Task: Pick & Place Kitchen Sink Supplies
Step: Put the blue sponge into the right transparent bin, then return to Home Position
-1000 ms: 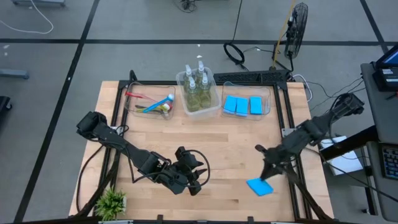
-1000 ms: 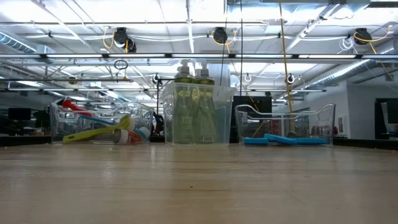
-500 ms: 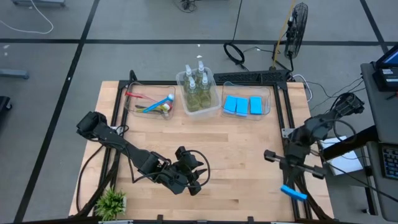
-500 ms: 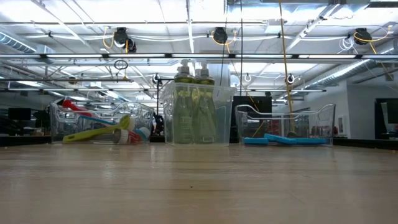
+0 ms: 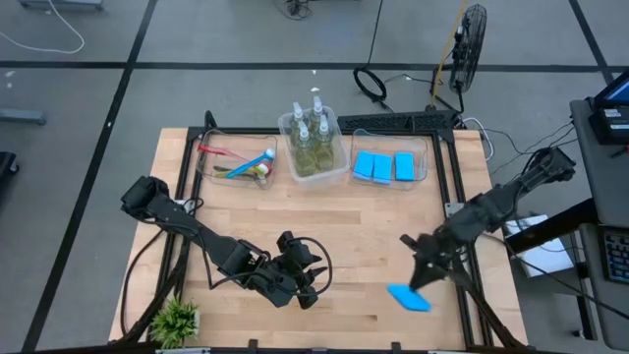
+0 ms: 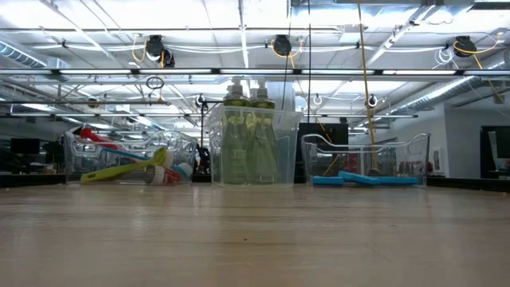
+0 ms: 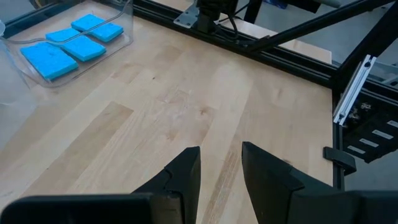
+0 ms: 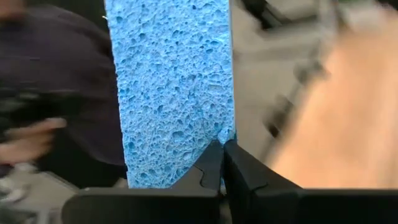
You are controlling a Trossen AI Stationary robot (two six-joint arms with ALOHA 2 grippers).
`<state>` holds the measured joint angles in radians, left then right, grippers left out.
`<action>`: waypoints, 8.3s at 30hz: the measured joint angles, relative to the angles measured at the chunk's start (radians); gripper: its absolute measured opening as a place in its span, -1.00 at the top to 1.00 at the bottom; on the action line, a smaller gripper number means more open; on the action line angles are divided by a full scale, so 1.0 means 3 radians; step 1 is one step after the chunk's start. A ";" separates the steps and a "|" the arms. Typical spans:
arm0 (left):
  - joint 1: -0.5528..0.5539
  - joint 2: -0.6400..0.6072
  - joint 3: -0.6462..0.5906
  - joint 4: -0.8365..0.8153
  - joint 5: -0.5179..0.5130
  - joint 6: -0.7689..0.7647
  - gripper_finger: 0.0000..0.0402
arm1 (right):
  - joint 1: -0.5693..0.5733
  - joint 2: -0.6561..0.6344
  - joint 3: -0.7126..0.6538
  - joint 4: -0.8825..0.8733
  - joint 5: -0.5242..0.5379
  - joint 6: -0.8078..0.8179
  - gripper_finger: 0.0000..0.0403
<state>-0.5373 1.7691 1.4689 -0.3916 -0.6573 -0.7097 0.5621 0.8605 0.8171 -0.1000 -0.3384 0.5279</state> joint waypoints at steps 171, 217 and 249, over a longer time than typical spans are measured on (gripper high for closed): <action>0.0833 -0.5495 -0.4293 0.0684 0.0827 0.1450 0.40 | -0.4073 0.1305 0.0162 -0.2026 0.1935 0.1414 0.69; 0.0833 -0.5489 -0.4293 0.0815 0.1030 0.1630 0.40 | -0.3254 -0.0816 0.0162 -0.1961 0.0413 -0.0574 0.98; 0.0833 -0.5489 -0.4292 0.1009 0.1406 0.1926 0.40 | -0.3089 -0.2481 -0.1196 -0.0836 0.0352 -0.0841 0.98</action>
<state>-0.2874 0.1223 0.1814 -0.0890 -0.2355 -0.1320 -0.3645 0.1163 0.4584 -0.3509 -0.2329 0.2756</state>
